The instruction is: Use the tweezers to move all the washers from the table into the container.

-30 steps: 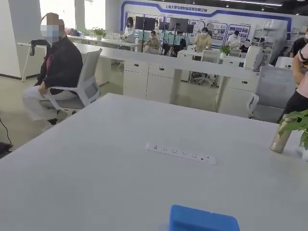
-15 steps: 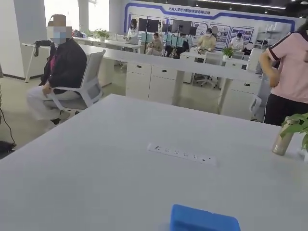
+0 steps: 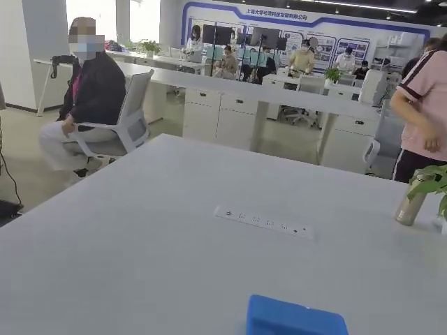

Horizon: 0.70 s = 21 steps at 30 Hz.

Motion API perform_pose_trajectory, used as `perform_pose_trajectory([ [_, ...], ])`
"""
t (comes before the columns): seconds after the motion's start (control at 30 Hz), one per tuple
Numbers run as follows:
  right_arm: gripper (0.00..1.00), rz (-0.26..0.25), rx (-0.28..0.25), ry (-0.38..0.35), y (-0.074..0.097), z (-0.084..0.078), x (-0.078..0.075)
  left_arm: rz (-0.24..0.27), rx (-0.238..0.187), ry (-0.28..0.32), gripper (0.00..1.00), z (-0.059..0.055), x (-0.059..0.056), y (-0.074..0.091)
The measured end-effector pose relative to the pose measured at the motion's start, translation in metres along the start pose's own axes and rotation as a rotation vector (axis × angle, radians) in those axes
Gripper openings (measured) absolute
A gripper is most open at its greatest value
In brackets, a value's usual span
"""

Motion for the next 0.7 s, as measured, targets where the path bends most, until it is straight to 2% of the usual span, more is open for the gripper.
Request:
perform_pose_trajectory([
  [0.23, 0.03, 0.011, -0.024, 0.011, 0.002, 0.008, 0.001, 0.001, -0.007, 0.002, 0.81, 0.001, 0.000, 0.000],
  [0.7, 0.03, 0.022, -0.082, 0.036, 0.007, 0.042, 0.003, 0.003, -0.017, 0.007, 0.81, 0.002, 0.000, 0.001],
])
Point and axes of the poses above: the centre of the closed fingertips' face, and the gripper's own axes: y roughly backward along the fingers, x roughly to its left, z roughly out of its top, the point moved 10 cm from there along y, roughly backward along the fingers, and after that the axes turned 2 degrees about -y, right-handed, at the moved point
